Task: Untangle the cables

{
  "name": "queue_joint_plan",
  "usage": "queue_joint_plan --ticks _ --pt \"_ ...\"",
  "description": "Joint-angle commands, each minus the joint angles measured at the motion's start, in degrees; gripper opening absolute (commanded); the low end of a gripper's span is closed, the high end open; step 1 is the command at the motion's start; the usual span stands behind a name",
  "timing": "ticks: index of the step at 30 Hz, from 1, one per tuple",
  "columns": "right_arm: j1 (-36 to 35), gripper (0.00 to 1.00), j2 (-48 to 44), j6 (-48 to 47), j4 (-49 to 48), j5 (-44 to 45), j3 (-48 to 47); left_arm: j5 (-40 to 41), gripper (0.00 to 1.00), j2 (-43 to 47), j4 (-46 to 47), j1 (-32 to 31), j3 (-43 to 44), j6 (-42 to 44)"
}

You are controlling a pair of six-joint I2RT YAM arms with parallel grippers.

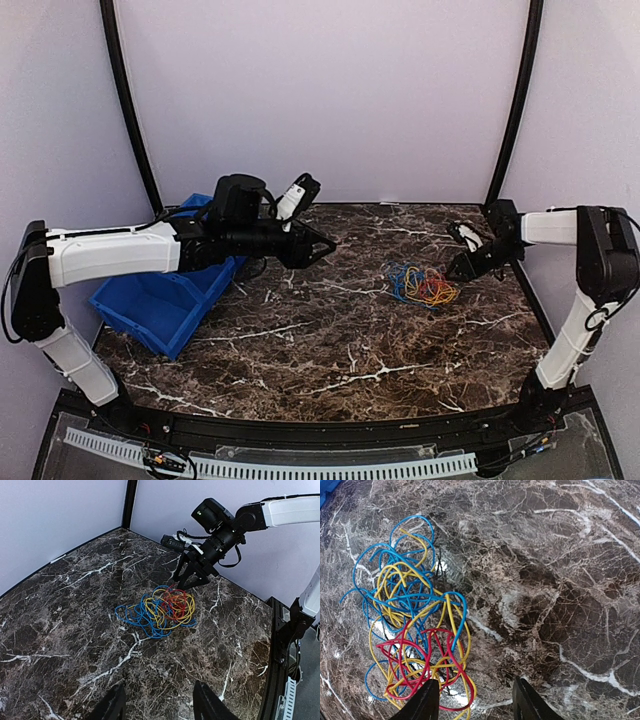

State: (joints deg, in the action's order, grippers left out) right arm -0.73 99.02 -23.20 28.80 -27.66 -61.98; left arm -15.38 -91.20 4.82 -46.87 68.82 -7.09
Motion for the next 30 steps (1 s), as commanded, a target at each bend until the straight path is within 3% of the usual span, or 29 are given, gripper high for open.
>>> queue_joint_plan --ticks 1,5,9,11,16,22,30 --pt "0.2 0.51 2.9 1.1 0.6 -0.7 -1.5 1.0 0.48 2.9 1.9 -0.3 -1.2 1.5" --pt "0.2 0.36 3.9 0.9 1.4 -3.4 -2.2 1.4 0.49 2.7 1.9 -0.3 -1.3 1.5" --pt "0.2 0.09 0.5 -0.1 2.8 -6.7 -2.7 1.5 0.48 2.2 2.8 -0.4 -1.7 1.5" --pt "0.2 0.0 -2.4 -1.5 4.1 -8.5 -2.7 1.4 0.47 2.4 4.9 -0.5 -2.8 1.9" --pt "-1.9 0.0 -11.3 -6.1 8.1 -11.7 -2.4 1.6 0.47 3.1 9.4 -1.7 -6.7 4.2" --pt "-12.1 0.0 -19.7 -12.4 14.1 -11.0 -2.2 0.0 0.47 3.1 14.5 -2.6 -9.3 4.7" --pt "-18.1 0.02 -24.6 -14.0 15.0 -15.7 -0.7 -1.9 0.47 2.0 26.8 -7.6 -10.6 0.9"
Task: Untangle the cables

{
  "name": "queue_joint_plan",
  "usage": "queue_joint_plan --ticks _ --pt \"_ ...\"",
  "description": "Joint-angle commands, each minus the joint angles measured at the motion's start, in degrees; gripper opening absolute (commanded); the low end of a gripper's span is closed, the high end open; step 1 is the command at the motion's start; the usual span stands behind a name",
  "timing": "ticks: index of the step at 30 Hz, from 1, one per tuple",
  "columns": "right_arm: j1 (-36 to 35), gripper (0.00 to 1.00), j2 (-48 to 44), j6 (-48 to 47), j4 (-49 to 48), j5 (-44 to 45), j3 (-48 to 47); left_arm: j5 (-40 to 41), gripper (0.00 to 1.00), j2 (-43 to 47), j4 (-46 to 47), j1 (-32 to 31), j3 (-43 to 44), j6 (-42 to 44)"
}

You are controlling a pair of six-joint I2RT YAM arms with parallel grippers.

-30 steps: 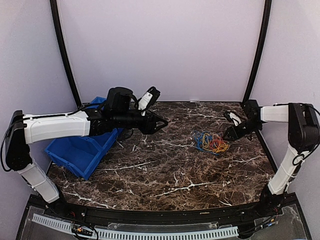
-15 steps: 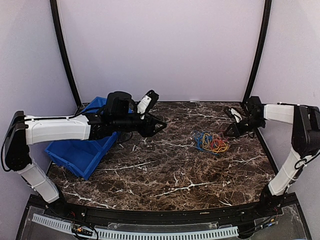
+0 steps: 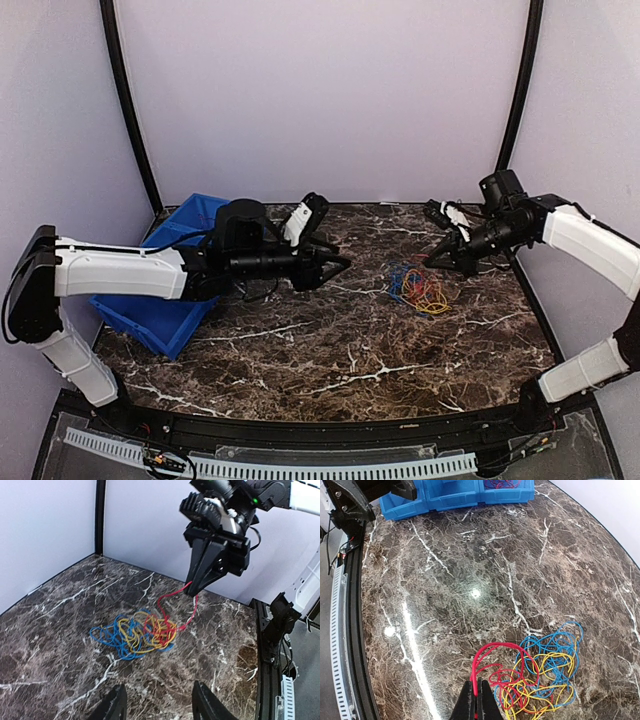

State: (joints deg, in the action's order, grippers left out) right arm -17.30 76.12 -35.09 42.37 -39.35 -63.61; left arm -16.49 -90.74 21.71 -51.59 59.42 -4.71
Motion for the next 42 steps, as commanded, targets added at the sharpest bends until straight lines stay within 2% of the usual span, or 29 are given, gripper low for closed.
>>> queue_joint_plan --ticks 1,6,11,16,23,28,32,36,38,39,41,42 --pt "-2.1 0.02 -1.6 -2.6 2.0 -4.9 1.1 -0.3 0.47 0.4 12.4 -3.7 -1.5 -1.6" --pt "-4.9 0.03 -1.1 -5.0 6.5 -7.7 -0.8 -2.2 0.48 -4.9 21.0 -6.1 -0.3 -2.0" --pt "-6.0 0.05 -0.8 -5.8 9.7 -8.2 -4.0 -4.1 0.5 -10.7 22.9 -6.6 3.1 -1.2" --pt "-6.1 0.05 0.0 -5.8 10.7 -9.2 -5.5 -2.3 0.62 -16.4 23.8 -7.9 7.0 -0.8" --pt "-6.3 0.05 1.0 -6.8 13.0 -11.1 -7.4 0.5 0.63 -21.8 28.9 -8.3 9.4 2.1" --pt "-6.3 0.05 0.7 -6.8 13.3 -11.4 -6.9 0.1 0.6 -26.8 33.3 -8.3 13.4 2.7" --pt "-6.3 0.05 0.3 -6.8 13.8 -11.6 -6.5 2.6 0.48 -29.8 35.7 -8.3 16.4 2.6" --pt "-6.3 0.05 -0.9 -6.8 13.6 -11.3 -5.9 3.5 0.42 -31.9 40.5 -8.3 17.8 2.9" --pt "-6.3 0.05 -1.1 -6.8 13.5 -11.2 -5.6 5.0 0.31 -32.7 41.3 -8.3 19.0 3.0" --pt "-6.3 0.05 -1.2 -6.8 13.1 -11.2 -5.0 6.6 0.2 -32.7 41.8 -8.3 19.4 3.0" --pt "-6.2 0.06 -1.7 -5.9 10.8 -9.4 -3.4 10.0 0.04 -31.6 42.7 -8.4 18.6 3.1" --pt "-6.1 0.07 -2.2 -4.0 8.0 -7.3 -2.1 11.5 0.02 -31.0 43.0 -8.4 18.1 3.0"
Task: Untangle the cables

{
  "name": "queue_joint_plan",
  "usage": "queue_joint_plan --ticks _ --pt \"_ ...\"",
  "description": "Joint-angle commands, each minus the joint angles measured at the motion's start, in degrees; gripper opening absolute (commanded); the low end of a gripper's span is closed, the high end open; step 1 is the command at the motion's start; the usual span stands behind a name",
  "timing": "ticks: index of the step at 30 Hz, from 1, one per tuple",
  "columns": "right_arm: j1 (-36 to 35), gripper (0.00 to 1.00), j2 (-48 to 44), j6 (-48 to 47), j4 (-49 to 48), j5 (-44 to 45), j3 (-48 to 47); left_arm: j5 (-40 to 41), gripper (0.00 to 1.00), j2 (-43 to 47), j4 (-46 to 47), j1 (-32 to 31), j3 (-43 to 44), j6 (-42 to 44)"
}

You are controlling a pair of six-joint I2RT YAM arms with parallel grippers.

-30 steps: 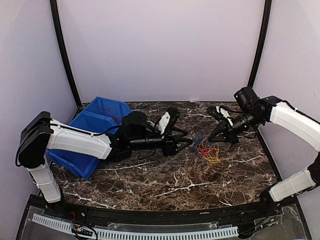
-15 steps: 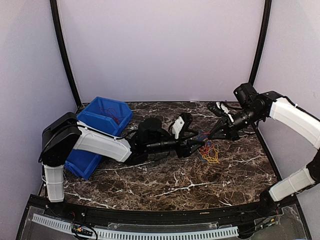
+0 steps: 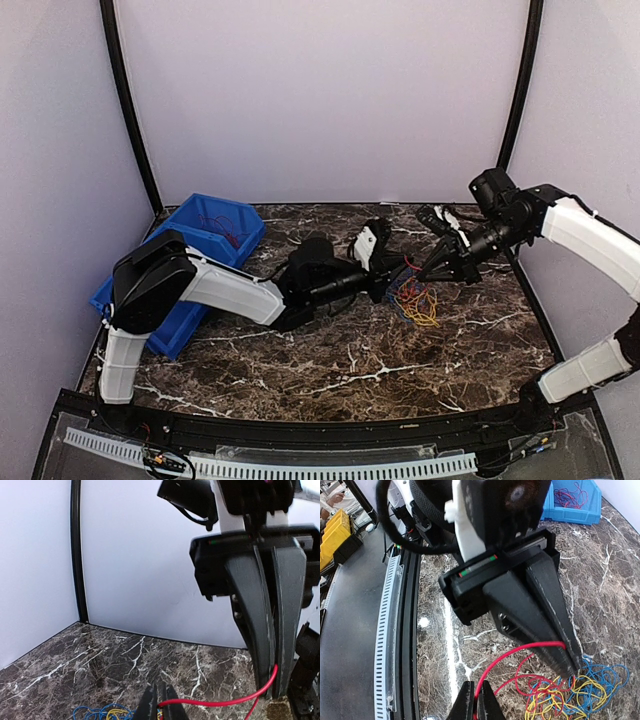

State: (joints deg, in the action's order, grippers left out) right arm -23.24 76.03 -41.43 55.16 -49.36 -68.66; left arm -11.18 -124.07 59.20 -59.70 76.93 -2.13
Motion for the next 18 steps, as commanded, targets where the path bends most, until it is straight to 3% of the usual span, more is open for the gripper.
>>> queue_joint_plan --ticks 1,6,8,11,18 --pt "0.1 0.12 -3.5 3.6 -9.1 4.7 4.3 8.4 0.0 4.0 6.1 -0.2 -1.1 0.4" --pt "0.6 0.64 -8.4 8.5 -25.4 12.1 12.7 16.5 0.0 10.0 4.4 -0.2 -9.8 -0.3" --pt "0.6 0.74 -8.6 9.0 -30.8 14.7 15.9 18.7 0.0 12.3 4.5 -0.2 -13.6 -1.9" --pt "0.5 0.78 -5.2 7.2 -34.9 16.1 18.2 21.4 0.0 13.8 5.6 -0.2 -18.7 -5.5" --pt "-0.3 0.77 12.2 5.0 -38.8 19.3 14.8 24.4 0.0 16.9 8.0 -0.2 -28.3 -9.5"
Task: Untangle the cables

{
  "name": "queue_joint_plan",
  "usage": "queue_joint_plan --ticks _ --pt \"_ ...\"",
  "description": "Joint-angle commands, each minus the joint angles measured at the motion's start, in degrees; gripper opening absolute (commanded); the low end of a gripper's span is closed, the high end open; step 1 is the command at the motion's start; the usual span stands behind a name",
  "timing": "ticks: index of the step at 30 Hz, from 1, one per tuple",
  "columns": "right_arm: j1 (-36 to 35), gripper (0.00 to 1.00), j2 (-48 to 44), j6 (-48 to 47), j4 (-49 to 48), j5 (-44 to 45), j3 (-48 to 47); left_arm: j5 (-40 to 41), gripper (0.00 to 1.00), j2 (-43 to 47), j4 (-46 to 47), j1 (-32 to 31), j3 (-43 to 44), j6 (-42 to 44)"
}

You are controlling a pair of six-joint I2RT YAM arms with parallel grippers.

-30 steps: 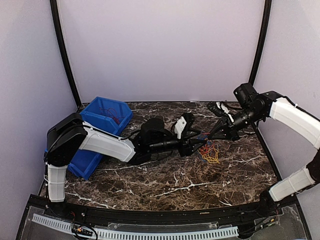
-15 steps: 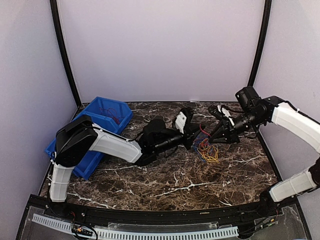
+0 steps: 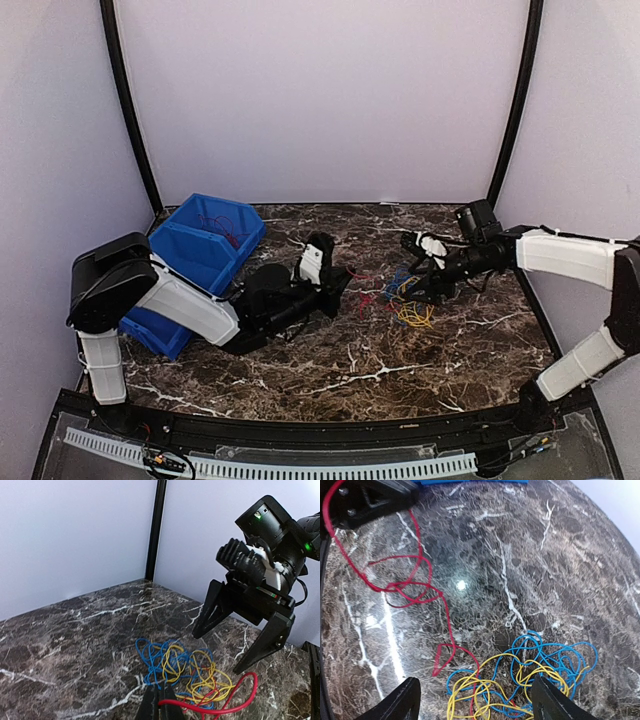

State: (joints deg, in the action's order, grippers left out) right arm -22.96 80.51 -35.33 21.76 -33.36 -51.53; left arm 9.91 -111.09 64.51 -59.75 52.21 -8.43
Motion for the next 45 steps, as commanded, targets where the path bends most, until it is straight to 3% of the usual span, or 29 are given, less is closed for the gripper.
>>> queue_joint_plan --ticks 1,7,10,14,20,24,28,33,38,45 --pt "-0.7 0.77 10.0 -1.1 -5.7 3.5 -3.1 3.5 0.0 4.2 2.6 -0.2 -4.1 -3.3" --pt "-0.8 0.72 17.9 -1.4 -5.2 3.0 -3.7 5.9 0.0 8.0 0.9 -0.2 -7.9 -2.1" --pt "-0.9 0.59 20.3 -0.7 -3.7 5.3 -4.1 7.0 0.0 11.3 -1.6 -0.2 -8.4 -0.9" --pt "-0.8 0.47 23.1 -0.2 -2.6 10.0 -4.5 9.9 0.0 19.0 -9.3 -0.2 -6.7 3.0" --pt "1.2 0.4 27.0 1.1 -1.1 12.1 -6.5 16.6 0.0 35.6 -25.5 -0.2 2.6 11.9" --pt "2.9 0.41 28.2 2.4 0.1 10.5 -7.9 20.1 0.0 46.3 -34.9 -0.2 13.5 13.5" --pt "3.5 0.45 28.3 2.3 0.2 10.5 -7.9 18.7 0.0 52.2 -42.4 -0.2 18.7 14.3" --pt "3.6 0.47 27.3 2.6 0.8 9.9 -8.2 16.2 0.0 52.3 -46.2 -0.2 14.5 10.7" --pt "3.5 0.5 23.4 2.1 1.8 8.2 -7.8 4.6 0.0 48.1 -49.7 -0.2 12.0 3.9" --pt "3.5 0.59 14.3 0.5 12.7 4.4 -12.9 -3.7 0.0 42.7 -44.1 -0.2 7.4 -5.1"
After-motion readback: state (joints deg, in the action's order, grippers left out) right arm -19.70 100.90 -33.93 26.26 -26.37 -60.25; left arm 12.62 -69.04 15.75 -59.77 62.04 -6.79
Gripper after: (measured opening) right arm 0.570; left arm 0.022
